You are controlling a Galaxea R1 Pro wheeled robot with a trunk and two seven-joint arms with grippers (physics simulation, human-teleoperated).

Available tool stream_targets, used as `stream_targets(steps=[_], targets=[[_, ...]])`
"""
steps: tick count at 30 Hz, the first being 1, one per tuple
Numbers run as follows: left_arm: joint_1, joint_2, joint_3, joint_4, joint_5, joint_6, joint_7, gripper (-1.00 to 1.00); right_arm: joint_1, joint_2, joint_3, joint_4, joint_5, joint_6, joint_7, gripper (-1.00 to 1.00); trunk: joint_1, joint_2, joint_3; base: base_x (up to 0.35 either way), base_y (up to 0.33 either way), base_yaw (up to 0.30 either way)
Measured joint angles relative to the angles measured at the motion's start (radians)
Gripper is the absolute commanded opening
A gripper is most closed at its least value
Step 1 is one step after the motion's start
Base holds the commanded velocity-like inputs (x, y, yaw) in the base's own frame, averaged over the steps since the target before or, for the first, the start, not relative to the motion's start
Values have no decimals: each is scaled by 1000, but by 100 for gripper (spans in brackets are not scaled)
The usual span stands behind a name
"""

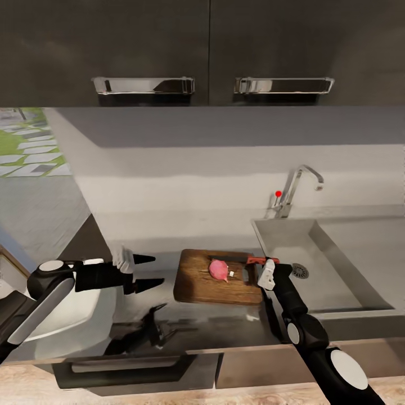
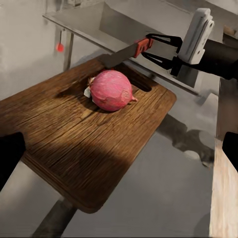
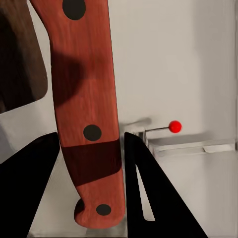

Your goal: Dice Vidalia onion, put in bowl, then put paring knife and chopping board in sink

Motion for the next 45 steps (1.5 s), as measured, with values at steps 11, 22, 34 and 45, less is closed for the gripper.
stream_targets(steps=[11, 22, 34, 45], targets=[[0, 0, 10, 3, 0, 0, 1, 100, 0, 0, 0, 0, 0, 0, 0, -100, 0, 0, 0, -55, 0, 0], [0, 2, 22, 5, 0, 4, 1, 100, 0, 0, 0, 0, 0, 0, 0, -100, -1, 0, 0, -5, 0, 0], [0, 4, 29, 9, 1, 9, 1, 100, 0, 0, 0, 0, 0, 0, 0, -100, -1, 0, 0, 0, 0, 0], [0, 1, 28, 15, 1, 9, 1, 100, 0, 0, 0, 0, 0, 0, 0, -100, 38, -70, -31, 0, 0, 0]])
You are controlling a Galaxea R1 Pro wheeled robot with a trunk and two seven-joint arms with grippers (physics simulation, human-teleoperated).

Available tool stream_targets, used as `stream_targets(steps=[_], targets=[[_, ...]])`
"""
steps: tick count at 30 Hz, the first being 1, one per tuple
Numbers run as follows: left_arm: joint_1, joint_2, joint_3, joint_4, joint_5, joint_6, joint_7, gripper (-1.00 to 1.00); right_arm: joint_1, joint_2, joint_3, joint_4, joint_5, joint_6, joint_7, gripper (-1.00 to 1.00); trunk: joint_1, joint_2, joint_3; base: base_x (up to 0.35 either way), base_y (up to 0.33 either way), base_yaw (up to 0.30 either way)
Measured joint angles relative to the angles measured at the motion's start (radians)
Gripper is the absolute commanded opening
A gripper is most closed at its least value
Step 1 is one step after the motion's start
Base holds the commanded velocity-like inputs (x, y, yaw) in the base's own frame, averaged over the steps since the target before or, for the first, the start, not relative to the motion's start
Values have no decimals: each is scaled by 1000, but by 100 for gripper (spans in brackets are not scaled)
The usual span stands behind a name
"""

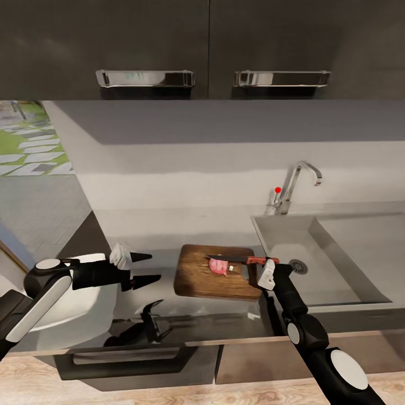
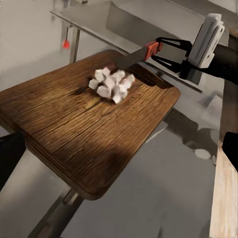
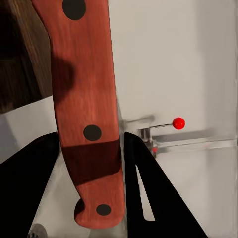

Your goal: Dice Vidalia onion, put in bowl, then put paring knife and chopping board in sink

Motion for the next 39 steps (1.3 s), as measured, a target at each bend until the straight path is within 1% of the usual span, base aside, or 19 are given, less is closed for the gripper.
stream_targets(steps=[3, 20, 24, 36, 39], targets=[[0, -2, -5, -1, 0, -2, 0, 100, 0, 0, 0, 0, 0, 0, 0, -100, 12, -21, -9, 0, 0, 0], [0, -2, -3, -7, -1, -6, 0, 100, 0, 0, 0, 0, 0, 0, 0, -100, 12, -21, -10, 9, 0, 0], [0, -2, -2, -8, -1, -7, 0, 100, 0, 0, 0, 0, -1, 0, 0, -100, 11, -21, -10, 218, 0, 0], [0, -2, 0, -9, -1, -8, 0, 100, 0, 0, 0, 0, -1, 1, 0, -100, 11, -21, -10, 327, 0, 0], [0, -2, 0, -9, -2, -8, 0, 100, 0, 0, 0, 0, -1, 1, 0, -100, 11, -21, -10, 180, 0, 0]])
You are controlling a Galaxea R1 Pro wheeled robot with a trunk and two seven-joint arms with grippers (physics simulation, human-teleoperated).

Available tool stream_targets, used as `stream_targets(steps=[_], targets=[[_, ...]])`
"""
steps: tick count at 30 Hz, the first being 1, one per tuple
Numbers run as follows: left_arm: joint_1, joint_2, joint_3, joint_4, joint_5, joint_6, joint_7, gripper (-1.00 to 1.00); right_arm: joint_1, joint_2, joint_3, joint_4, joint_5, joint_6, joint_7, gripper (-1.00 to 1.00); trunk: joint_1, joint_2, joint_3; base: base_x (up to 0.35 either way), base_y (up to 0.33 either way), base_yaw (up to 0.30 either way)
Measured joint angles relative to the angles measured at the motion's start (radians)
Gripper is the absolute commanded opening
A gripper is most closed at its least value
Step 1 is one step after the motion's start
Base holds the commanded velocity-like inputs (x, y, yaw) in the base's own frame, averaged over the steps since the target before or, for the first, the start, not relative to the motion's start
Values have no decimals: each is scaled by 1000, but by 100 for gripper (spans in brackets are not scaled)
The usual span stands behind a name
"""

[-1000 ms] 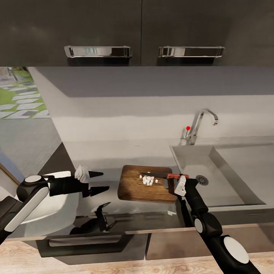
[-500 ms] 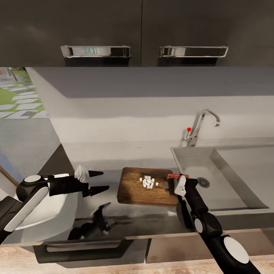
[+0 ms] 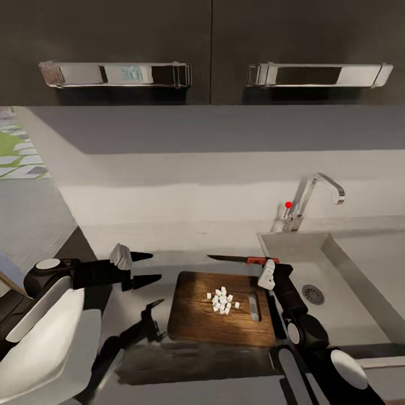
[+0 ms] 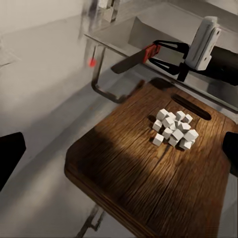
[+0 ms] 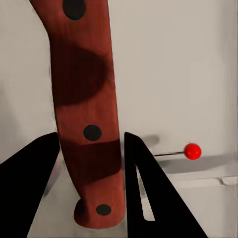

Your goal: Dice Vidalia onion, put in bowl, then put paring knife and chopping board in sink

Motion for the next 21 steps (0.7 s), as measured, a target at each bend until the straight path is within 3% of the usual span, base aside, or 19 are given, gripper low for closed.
stream_targets(steps=[21], targets=[[0, 0, 0, 3, 0, 0, 2, 100, 0, 0, -2, 0, 0, 2, 0, -100, 0, 0, 0, -22, -45, 0]])
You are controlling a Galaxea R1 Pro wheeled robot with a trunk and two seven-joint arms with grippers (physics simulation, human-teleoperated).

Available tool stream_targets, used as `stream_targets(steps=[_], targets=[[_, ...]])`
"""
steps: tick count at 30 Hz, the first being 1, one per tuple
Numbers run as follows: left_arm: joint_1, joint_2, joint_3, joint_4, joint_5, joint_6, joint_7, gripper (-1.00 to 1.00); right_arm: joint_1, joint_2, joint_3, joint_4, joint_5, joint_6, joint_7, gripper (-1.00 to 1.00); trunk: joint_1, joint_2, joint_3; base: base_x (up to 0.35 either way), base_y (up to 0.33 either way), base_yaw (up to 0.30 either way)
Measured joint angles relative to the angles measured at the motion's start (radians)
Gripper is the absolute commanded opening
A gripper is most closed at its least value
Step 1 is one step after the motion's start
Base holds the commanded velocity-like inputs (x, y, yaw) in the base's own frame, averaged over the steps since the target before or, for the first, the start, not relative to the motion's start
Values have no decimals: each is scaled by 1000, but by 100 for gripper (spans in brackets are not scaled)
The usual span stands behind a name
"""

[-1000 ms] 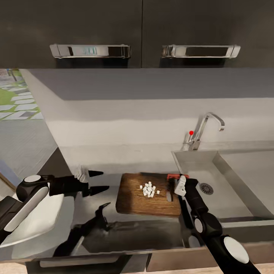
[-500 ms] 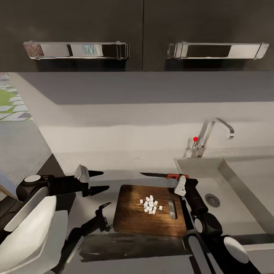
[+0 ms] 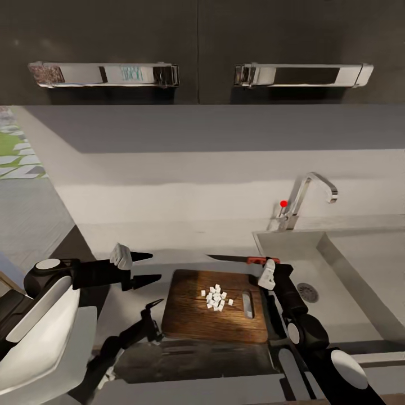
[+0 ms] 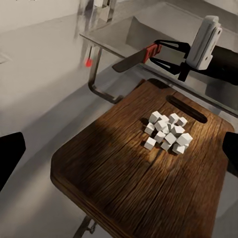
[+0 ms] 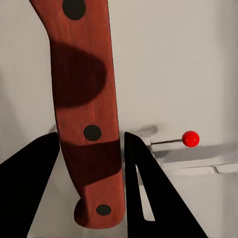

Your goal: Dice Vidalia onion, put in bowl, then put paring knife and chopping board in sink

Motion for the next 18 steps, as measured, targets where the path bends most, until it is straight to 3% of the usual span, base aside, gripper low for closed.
stream_targets(steps=[4, 18], targets=[[0, 0, 0, 0, 0, -1, 0, 100, 0, 0, -1, 0, 0, 0, 1, -100, 0, 0, 0, -12, -216, 0], [0, -1, 0, 1, 0, -1, 0, 100, 0, 0, -2, 0, 0, -2, 5, -100, 0, 0, 0, -1, -83, 0]])
